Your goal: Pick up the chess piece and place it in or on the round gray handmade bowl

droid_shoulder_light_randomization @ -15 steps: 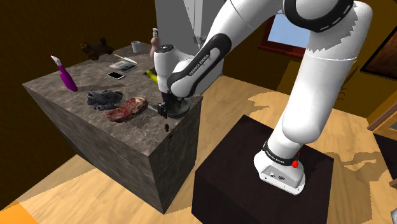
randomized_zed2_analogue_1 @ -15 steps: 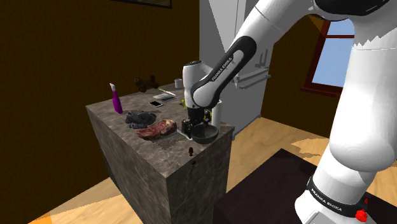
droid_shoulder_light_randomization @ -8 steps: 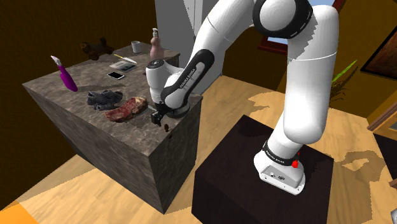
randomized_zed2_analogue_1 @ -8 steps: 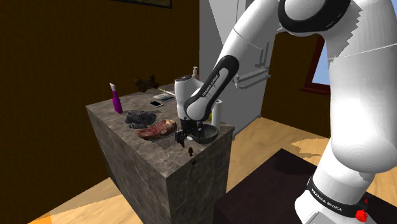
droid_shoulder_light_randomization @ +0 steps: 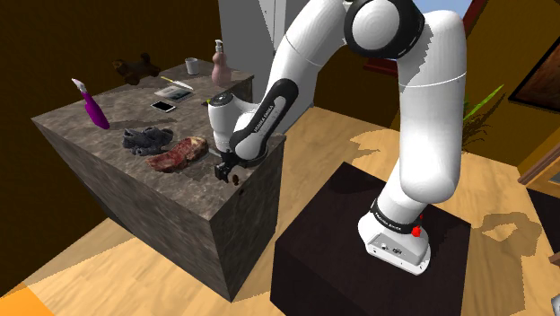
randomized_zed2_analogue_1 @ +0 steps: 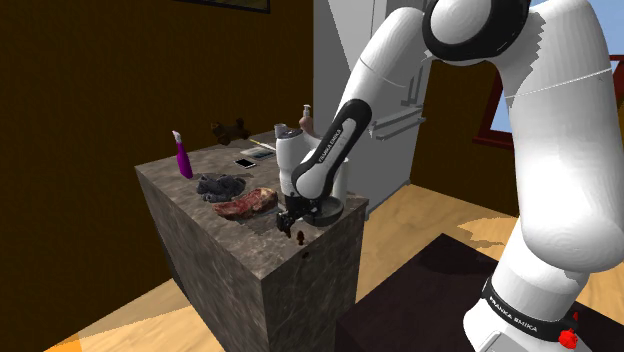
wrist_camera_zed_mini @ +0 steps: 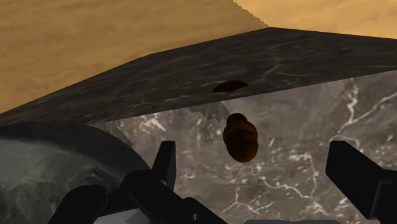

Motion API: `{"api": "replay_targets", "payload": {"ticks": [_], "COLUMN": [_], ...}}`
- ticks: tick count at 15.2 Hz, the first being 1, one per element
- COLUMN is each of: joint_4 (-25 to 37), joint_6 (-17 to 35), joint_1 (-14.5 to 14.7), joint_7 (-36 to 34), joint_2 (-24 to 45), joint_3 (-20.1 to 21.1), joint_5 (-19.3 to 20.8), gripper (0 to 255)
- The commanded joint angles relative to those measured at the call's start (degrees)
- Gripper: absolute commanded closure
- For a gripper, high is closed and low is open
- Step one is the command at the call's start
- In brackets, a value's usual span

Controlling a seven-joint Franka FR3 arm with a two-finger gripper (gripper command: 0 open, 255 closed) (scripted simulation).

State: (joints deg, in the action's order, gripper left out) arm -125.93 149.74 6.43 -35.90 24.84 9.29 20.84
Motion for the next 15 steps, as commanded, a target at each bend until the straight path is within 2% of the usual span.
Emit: {"api": "replay_targets", "payload": {"ticks": [1, 4, 5, 15], "joint_4": [0.0, 0.0, 0.0, -0.1], "joint_6": [0.1, 0.1, 0.1, -0.5], "joint_1": [0.0, 0.0, 0.0, -0.2], "joint_7": [0.0, 0.0, 0.0, 0.3], "joint_2": [0.0, 0.0, 0.0, -0.7], "joint_3": [0.0, 0.0, 0.0, 0.2], "joint_5": [0.0, 0.0, 0.0, -0.3], "gripper": [0, 0, 255, 255]}}
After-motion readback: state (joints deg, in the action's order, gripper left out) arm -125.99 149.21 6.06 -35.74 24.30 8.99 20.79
